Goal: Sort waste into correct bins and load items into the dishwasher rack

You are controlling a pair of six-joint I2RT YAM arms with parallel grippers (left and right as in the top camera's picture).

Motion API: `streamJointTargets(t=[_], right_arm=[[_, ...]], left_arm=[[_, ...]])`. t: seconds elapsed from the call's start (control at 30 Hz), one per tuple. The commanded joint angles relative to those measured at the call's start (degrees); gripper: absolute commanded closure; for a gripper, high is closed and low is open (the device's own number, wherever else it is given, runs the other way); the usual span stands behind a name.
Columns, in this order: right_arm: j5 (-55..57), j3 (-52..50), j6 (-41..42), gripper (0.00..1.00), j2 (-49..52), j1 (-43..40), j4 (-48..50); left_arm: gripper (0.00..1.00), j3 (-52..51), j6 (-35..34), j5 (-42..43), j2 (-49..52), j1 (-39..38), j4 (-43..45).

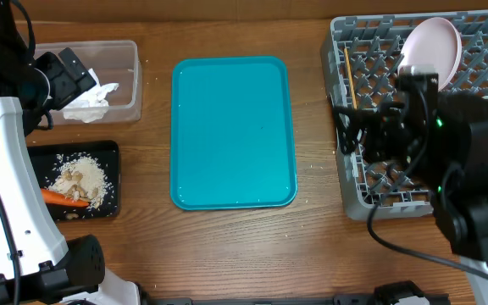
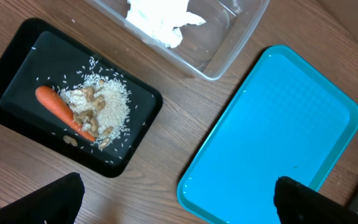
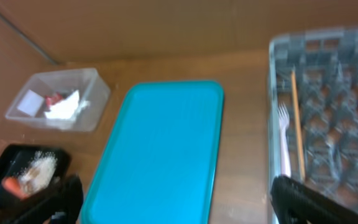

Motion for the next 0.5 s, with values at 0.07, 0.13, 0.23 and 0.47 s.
streamJointTargets(t=[0.07, 0.13, 0.23, 0.47], right_arm=[[-7.1, -26.7, -6.6, 0.00, -14.6, -6.0, 16.8], [-7.1, -36.8, -5.2, 0.00, -21.5, -6.5, 25.4], [-6.7, -49.9, -2.9, 0.00, -31.4, -7.4, 38.2], [-4.2, -68.1, 1.5, 0.00, -48.4, -9.6, 50.6]], left_arm=[[0.00, 0.0, -0.6, -0.5, 0.0, 0.2, -0.1], [0.00, 0.0, -0.6, -0.5, 0.0, 0.2, -0.1], [0.00, 0.0, -0.6, -0.5, 0.0, 0.2, -0.1], [0.00, 0.0, -0.6, -0.5, 0.0, 0.2, -0.1]])
